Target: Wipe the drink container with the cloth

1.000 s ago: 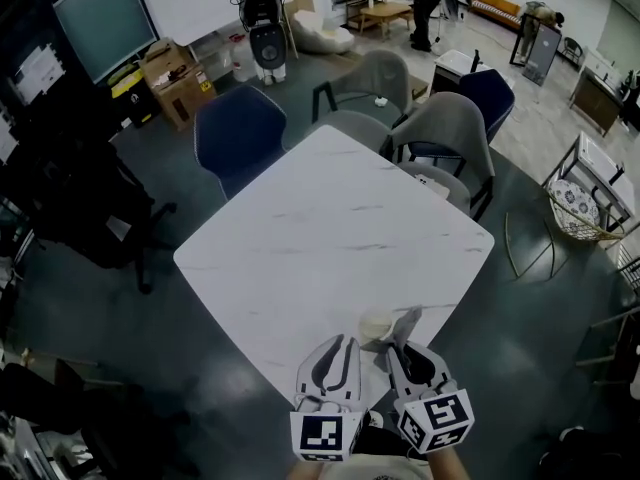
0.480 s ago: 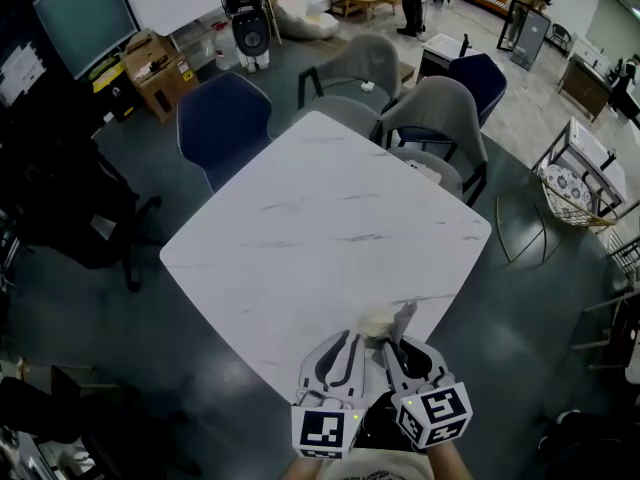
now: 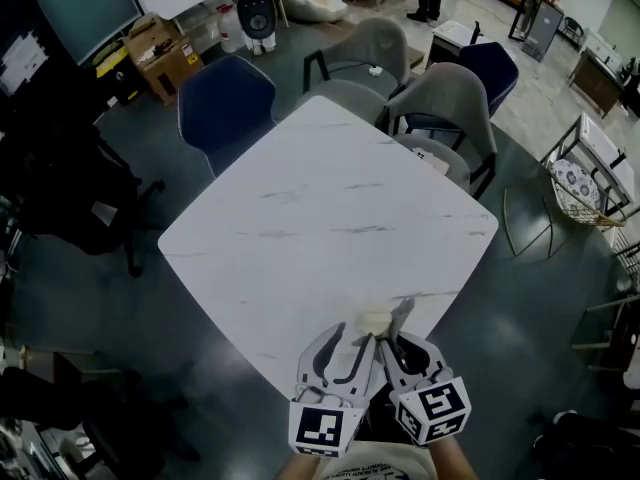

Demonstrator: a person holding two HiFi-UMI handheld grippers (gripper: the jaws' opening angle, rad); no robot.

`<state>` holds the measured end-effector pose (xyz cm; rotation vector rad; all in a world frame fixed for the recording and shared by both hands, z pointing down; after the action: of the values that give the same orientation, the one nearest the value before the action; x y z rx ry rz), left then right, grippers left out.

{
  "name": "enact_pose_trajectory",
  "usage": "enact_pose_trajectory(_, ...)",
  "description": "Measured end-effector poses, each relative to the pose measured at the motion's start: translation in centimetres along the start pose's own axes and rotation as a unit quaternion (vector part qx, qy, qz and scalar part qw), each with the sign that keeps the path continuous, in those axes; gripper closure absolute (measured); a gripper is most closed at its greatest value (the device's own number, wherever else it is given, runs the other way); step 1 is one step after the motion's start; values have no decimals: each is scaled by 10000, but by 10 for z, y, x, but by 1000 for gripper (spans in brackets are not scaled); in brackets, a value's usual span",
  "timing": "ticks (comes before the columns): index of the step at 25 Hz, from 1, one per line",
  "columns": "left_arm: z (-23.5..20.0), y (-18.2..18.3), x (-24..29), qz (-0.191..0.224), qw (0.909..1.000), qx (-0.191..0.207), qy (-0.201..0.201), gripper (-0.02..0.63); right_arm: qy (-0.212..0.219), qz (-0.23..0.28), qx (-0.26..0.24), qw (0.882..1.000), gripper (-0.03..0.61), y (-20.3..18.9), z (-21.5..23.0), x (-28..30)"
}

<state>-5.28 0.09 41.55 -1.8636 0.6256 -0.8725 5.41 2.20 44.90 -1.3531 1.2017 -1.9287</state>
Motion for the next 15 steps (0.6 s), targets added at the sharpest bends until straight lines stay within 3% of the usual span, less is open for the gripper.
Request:
enact_pose_trajectory(3, 5, 1, 7, -99, 9999, -32, -10, 428, 110, -54, -43, 9999, 532, -2, 3, 2)
enact_pose_trajectory(8, 11, -3, 20, -229, 9993, 270, -95, 365, 275, -123, -149, 9994, 532, -4, 5, 3)
enact_pose_trajectory(15, 16, -6, 36, -332, 9992, 240, 41, 354, 515, -218, -266, 9981, 532, -9, 9, 6)
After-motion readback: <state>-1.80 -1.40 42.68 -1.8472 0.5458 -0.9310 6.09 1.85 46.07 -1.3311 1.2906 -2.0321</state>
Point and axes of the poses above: the fingertips, and each gripper's own axes: x forward along the fingers, z to its right, y out of its top, the point moved 6 cm from there along -x, backward along the fingers, and after that the axes turned 8 degrees about -x, right-handed, at the moved point
